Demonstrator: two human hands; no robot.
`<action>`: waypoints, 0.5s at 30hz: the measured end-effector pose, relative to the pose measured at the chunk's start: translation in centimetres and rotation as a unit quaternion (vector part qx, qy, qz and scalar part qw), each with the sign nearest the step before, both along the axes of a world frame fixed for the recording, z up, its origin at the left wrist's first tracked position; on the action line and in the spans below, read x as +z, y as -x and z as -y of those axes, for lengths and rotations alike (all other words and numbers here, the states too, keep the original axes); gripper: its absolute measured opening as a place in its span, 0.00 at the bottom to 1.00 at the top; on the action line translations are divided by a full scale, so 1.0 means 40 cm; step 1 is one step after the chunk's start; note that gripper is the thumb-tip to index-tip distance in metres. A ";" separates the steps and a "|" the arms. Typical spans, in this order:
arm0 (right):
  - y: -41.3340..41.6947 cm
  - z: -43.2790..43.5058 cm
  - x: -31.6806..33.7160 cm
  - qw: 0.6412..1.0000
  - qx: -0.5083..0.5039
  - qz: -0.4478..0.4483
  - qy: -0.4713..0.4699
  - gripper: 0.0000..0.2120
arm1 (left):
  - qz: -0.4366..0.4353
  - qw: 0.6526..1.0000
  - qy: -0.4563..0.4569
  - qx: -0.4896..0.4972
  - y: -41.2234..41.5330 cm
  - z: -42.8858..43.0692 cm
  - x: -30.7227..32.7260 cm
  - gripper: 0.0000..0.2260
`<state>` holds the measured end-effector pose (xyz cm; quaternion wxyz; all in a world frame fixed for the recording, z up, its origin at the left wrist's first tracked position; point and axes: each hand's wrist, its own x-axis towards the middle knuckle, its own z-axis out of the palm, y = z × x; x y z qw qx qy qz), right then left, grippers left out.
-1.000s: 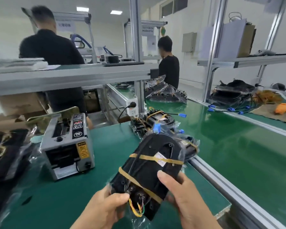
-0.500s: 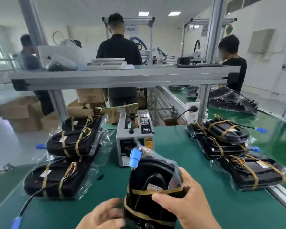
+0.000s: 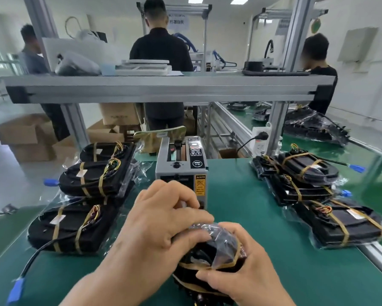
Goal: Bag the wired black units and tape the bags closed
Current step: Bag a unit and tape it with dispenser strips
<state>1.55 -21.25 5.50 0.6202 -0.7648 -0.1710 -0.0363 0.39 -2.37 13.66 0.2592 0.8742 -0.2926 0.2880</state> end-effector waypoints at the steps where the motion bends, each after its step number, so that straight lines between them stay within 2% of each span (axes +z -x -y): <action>1: 0.000 0.002 0.001 1.000 0.002 0.004 0.007 0.26 | 0.002 1.000 -0.015 -0.010 -0.008 0.004 0.006 0.07; 3: 0.000 0.008 0.005 0.999 0.011 0.017 0.031 0.26 | -0.001 0.999 -0.022 -0.042 -0.020 0.011 0.020 0.08; 8: 0.010 0.007 0.007 0.997 0.019 0.057 0.047 0.27 | -0.089 0.986 0.104 -0.093 -0.040 0.007 0.083 0.06; 10: 0.010 0.013 0.000 0.998 0.000 0.054 0.038 0.27 | -0.097 0.990 0.053 -0.091 -0.054 -0.017 0.096 0.06; 13: 0.003 0.031 -0.004 0.999 -0.008 0.033 0.017 0.27 | -0.164 0.980 -0.032 -0.104 -0.060 -0.038 0.073 0.14; 15: 0.000 0.038 -0.004 0.999 -0.005 0.028 0.016 0.27 | -0.179 0.977 -0.023 -0.109 -0.060 -0.036 0.040 0.14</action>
